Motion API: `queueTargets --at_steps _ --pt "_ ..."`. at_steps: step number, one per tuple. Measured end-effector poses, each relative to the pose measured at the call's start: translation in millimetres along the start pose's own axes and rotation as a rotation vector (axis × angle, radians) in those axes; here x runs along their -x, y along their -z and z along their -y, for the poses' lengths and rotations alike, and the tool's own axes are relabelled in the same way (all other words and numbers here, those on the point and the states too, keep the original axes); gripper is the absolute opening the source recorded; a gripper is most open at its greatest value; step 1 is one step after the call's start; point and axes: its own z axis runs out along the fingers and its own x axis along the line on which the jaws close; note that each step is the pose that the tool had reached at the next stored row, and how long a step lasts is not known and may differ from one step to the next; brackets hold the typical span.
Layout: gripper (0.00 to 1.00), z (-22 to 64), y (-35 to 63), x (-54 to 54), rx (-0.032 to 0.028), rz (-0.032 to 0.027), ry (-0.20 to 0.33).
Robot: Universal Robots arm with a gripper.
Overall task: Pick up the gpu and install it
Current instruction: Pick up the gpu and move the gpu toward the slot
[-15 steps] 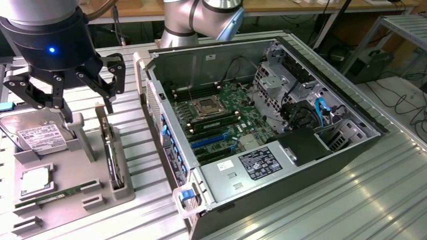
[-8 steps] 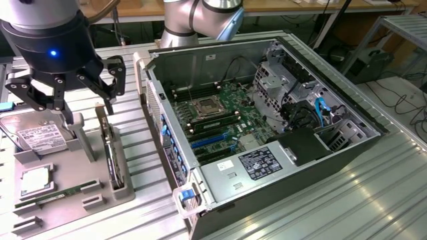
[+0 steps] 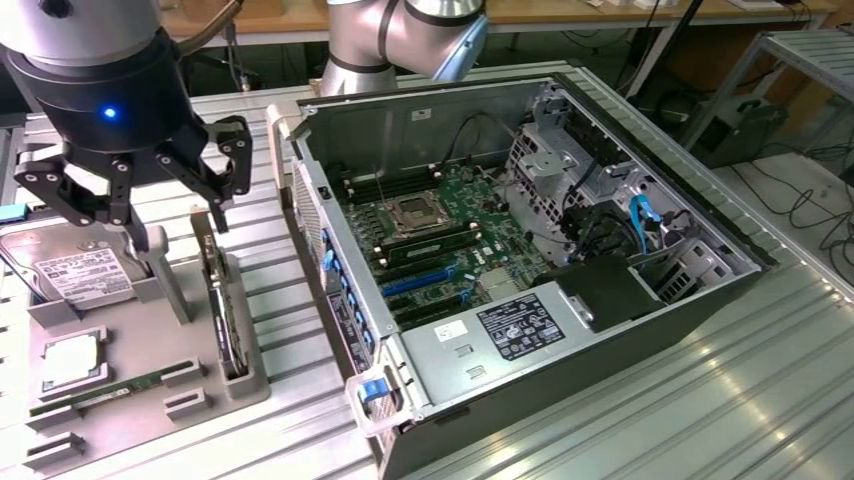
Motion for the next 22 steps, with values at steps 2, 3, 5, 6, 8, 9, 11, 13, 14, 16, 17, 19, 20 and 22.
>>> queueTargets --at_steps 2,3,5,6,8,9,11,13,14,16,17,19,20,22 --pt "0.66 0.1 -1.5 0.0 0.0000 0.0000 0.000" --pt "0.66 0.1 -2.2 -0.1 0.0001 0.0000 0.001" --pt "0.66 0.1 -3.2 -0.1 0.0001 0.0000 0.001" --pt "0.66 0.2 -3.7 -0.1 0.0001 0.0000 0.001" --pt "0.66 0.2 -4.8 -0.1 0.0000 0.0000 0.002" --pt "0.66 0.2 -5.3 -0.2 0.0000 -0.0001 0.002" --pt "0.66 0.3 -6.3 -0.2 0.0000 -0.0001 0.002" --pt "0.66 0.3 -7.4 -0.2 0.0001 -0.0001 0.002" --pt "0.66 0.4 -8.6 -0.3 0.0001 -0.0001 0.003" --pt "0.66 0.5 -10.3 -0.3 0.0001 -0.0001 0.004" --pt "0.66 0.5 -11.6 -0.4 0.0002 -0.0001 0.004" --pt "0.66 0.9 -13.9 -0.4 0.0002 -0.0002 0.004" --pt "0.66 1.2 -14.8 -0.5 0.0002 -0.0004 0.005" --pt "0.66 1.9 -17.0 -0.5 0.0002 -0.0017 0.006"
